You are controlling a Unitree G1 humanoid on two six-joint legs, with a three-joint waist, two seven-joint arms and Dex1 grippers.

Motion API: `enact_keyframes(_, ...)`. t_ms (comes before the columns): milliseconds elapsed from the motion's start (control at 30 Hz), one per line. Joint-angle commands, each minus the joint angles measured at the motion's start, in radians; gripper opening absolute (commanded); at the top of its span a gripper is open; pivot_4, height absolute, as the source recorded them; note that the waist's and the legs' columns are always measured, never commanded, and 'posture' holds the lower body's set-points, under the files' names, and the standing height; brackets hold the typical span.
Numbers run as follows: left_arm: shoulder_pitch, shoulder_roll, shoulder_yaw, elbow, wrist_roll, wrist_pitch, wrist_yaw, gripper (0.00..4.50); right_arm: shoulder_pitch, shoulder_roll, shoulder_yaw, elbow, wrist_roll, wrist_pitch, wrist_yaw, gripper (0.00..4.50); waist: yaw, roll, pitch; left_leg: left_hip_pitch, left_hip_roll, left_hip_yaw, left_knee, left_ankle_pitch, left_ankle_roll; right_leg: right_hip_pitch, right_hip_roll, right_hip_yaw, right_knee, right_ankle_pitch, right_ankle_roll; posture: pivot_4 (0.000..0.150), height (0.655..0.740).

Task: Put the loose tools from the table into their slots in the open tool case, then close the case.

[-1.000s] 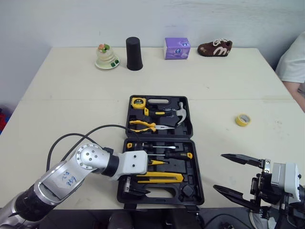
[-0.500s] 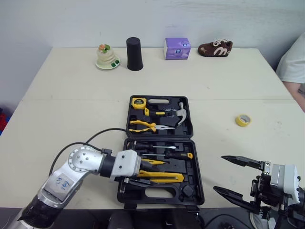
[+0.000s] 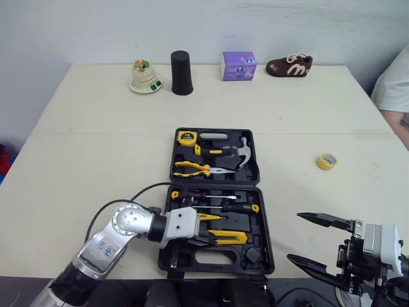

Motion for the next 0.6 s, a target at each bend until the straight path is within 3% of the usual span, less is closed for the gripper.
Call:
enact_keyframes(33,0.006,-0.01,-0.023,0.045,0.043,0.044,0.037,0.01,0.008,0.008,-0.041,-0.013,0.01,-0.017,0.003,4.5,0.0,0.0,0.0,0.0,0.0,0.0,0.0,0.0,0.0,0.0,0.0,0.0,0.0,0.0,0.0,0.15,0.74)
enact_keyframes(267,0.026,-0.002,-0.045,0.06,0.056,0.286,0.126,0.01,0.025,0.019,-0.049,-0.018,0.009,-0.019,0.007,4.5,0.0,0.001,-0.006,0.002,0.0,-0.002,0.001,0.001,0.003,0.003,-0.002,0.0,-0.001,0.0,0.001,0.15,0.74)
enact_keyframes(433,0.051,0.029,-0.074,0.068,0.076,0.184,0.094,0.01,0.03,0.028,-0.049,-0.017,0.006,-0.021,0.004,4.5,-0.005,0.003,-0.019,0.007,0.0,-0.007,-0.003,0.0,0.003,0.014,-0.002,-0.003,-0.006,-0.002,-0.006,0.15,0.74)
enact_keyframes(600,0.048,-0.048,0.013,0.101,0.039,-0.085,0.107,0.01,0.007,0.029,-0.075,0.026,-0.003,-0.022,-0.016,4.5,0.0,0.006,-0.024,0.007,-0.002,-0.013,-0.007,0.001,0.003,0.015,-0.002,-0.004,-0.01,-0.002,-0.008,0.15,0.74)
